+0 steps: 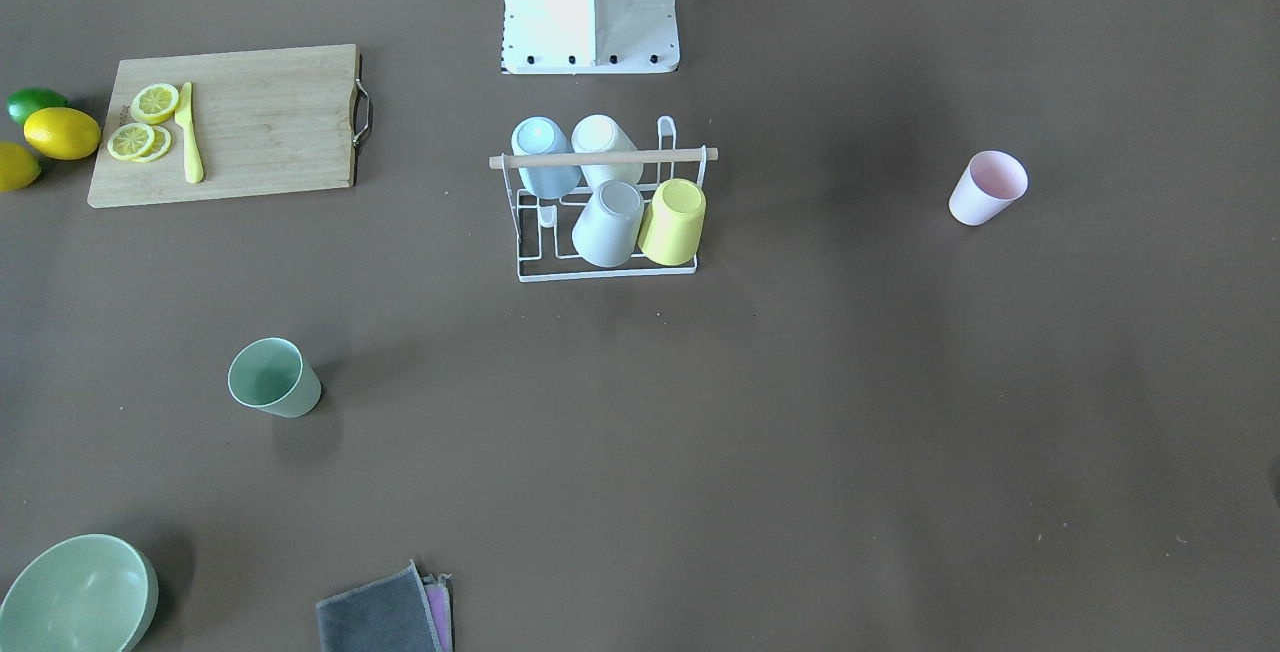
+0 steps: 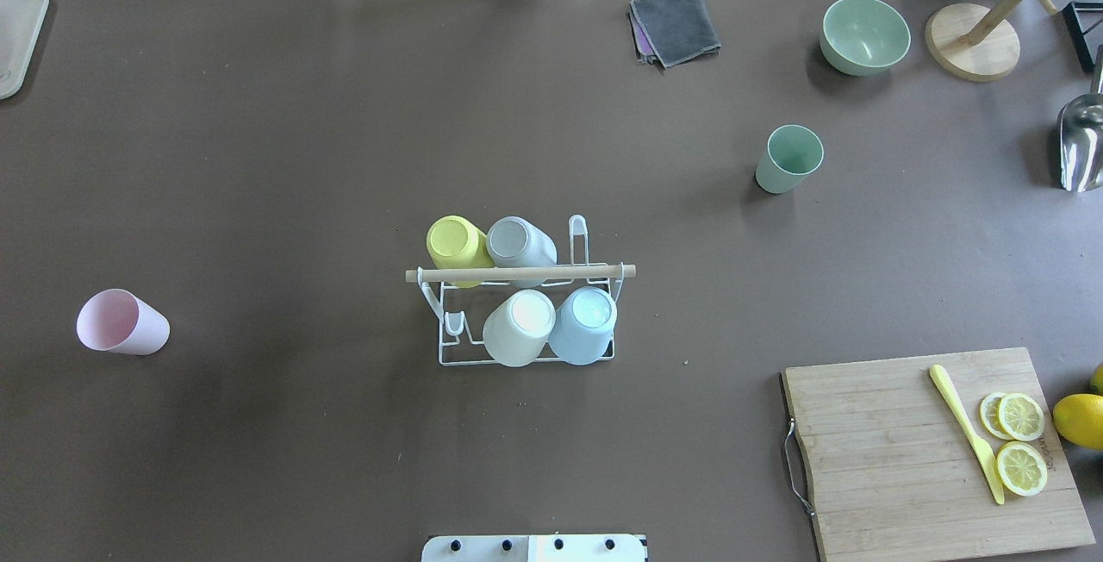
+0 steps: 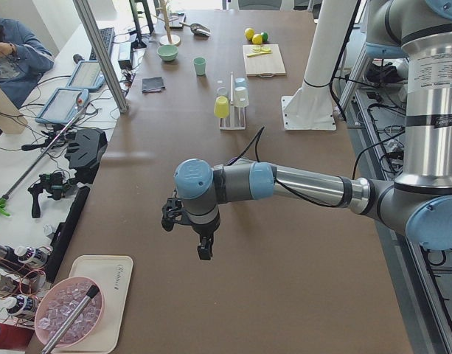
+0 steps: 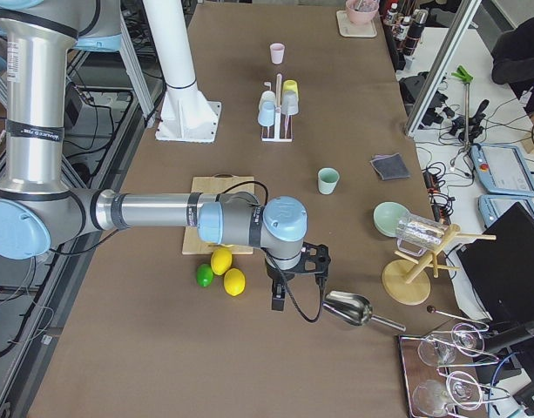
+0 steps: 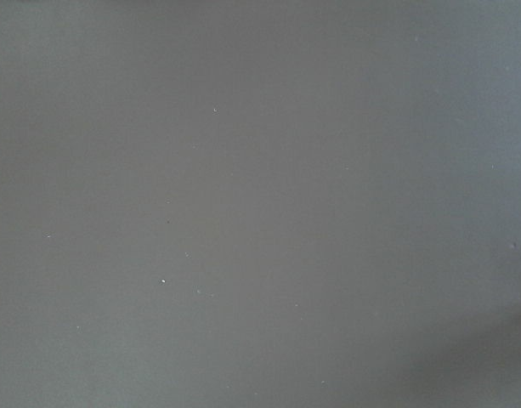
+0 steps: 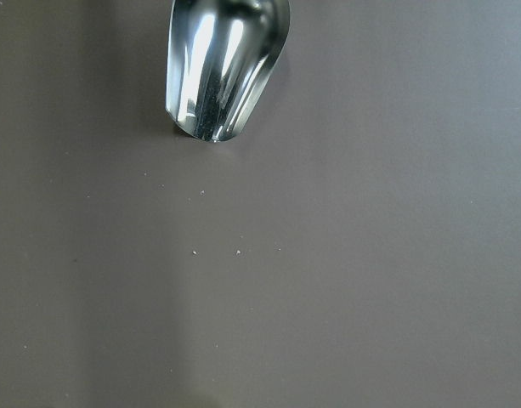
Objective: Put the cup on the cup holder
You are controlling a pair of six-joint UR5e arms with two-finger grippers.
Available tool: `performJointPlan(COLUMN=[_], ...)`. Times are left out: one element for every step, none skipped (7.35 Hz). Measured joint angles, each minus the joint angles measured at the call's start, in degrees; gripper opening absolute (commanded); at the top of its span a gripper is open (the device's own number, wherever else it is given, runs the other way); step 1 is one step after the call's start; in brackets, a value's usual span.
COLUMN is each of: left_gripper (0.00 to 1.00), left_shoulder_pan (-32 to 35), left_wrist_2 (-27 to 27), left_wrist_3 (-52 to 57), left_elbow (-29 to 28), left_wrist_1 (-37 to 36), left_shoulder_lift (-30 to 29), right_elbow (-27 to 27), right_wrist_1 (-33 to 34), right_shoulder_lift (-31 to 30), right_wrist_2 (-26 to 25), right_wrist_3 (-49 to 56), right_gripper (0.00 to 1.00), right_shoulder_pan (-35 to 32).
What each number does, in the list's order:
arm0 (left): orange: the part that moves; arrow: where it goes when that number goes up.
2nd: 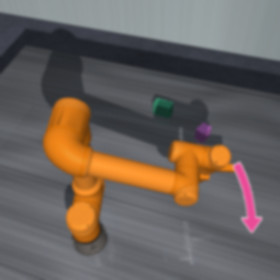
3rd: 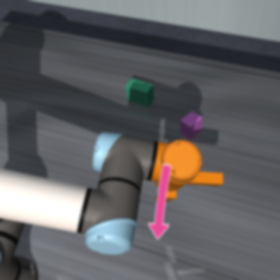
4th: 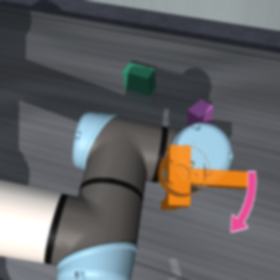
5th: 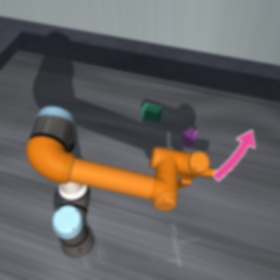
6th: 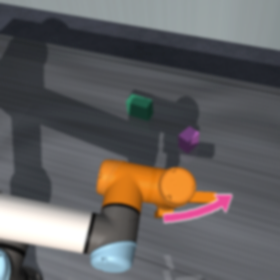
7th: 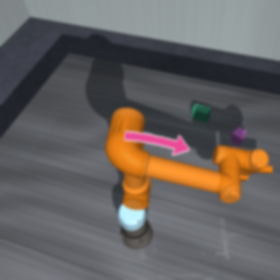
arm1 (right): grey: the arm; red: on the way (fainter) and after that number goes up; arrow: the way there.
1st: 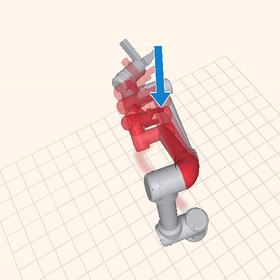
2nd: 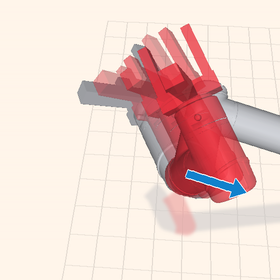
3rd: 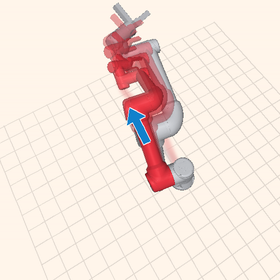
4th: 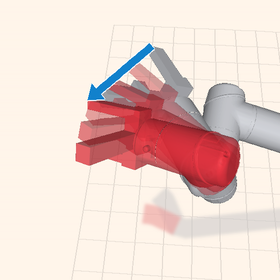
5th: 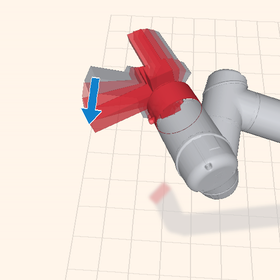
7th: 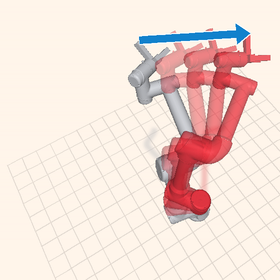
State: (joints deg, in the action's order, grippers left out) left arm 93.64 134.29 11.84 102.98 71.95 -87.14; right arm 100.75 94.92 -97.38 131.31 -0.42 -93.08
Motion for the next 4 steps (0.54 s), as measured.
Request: performJointPlan(left_gripper=[0.99, 0.99, 0.99, 0.99], left_shoulder_pan=[-0.14, -0.17, -0.20, -0.20], left_wrist_2=[-0.07, -0.22, -0.30, -0.35], left_wrist_3=[0.16, 0.39, 0.49, 0.53], left_elbow=[-0.06, -0.11, -0.15, -0.19], left_wrist_1=[-0.11, 0.02, 0.15, 0.31], left_shoulder_lift=[-0.03, 0.14, 0.26, 0.33], right_elbow=[-0.05, -0.08, -0.10, -0.11], right_wrist_1=[-0.02, -0.06, -0.08, -0.08], right_shoulder_lift=[0.03, 0.09, 0.18, 0.28], right_wrist_2=[0.02, 0.04, 0.02, 0.01], right_wrist_3=[-0.01, -0.04, -0.07, -0.09], right_gripper=[1.00, 1.00, 1.00, 1.00], right_shoulder_pan=[0.00, 0.00, 0.00, 0.00])
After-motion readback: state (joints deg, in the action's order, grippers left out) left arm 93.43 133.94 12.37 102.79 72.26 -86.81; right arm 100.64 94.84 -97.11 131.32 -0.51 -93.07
